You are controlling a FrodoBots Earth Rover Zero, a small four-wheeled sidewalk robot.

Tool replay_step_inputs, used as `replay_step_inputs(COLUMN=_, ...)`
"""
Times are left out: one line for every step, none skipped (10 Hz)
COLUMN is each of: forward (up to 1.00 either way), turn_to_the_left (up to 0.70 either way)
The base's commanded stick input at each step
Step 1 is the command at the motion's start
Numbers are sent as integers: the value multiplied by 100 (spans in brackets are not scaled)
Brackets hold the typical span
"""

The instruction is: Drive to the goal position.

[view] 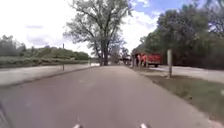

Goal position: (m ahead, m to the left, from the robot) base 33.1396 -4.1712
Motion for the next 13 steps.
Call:
replay_step_inputs(forward=100, turn_to_the_left=0)
replay_step_inputs(forward=100, turn_to_the_left=0)
replay_step_inputs(forward=100, turn_to_the_left=0)
replay_step_inputs(forward=100, turn_to_the_left=0)
replay_step_inputs(forward=100, turn_to_the_left=0)
replay_step_inputs(forward=100, turn_to_the_left=0)
replay_step_inputs(forward=100, turn_to_the_left=0)
replay_step_inputs(forward=100, turn_to_the_left=0)
replay_step_inputs(forward=100, turn_to_the_left=0)
replay_step_inputs(forward=100, turn_to_the_left=0)
replay_step_inputs(forward=100, turn_to_the_left=0)
replay_step_inputs(forward=100, turn_to_the_left=0)
replay_step_inputs(forward=100, turn_to_the_left=0)
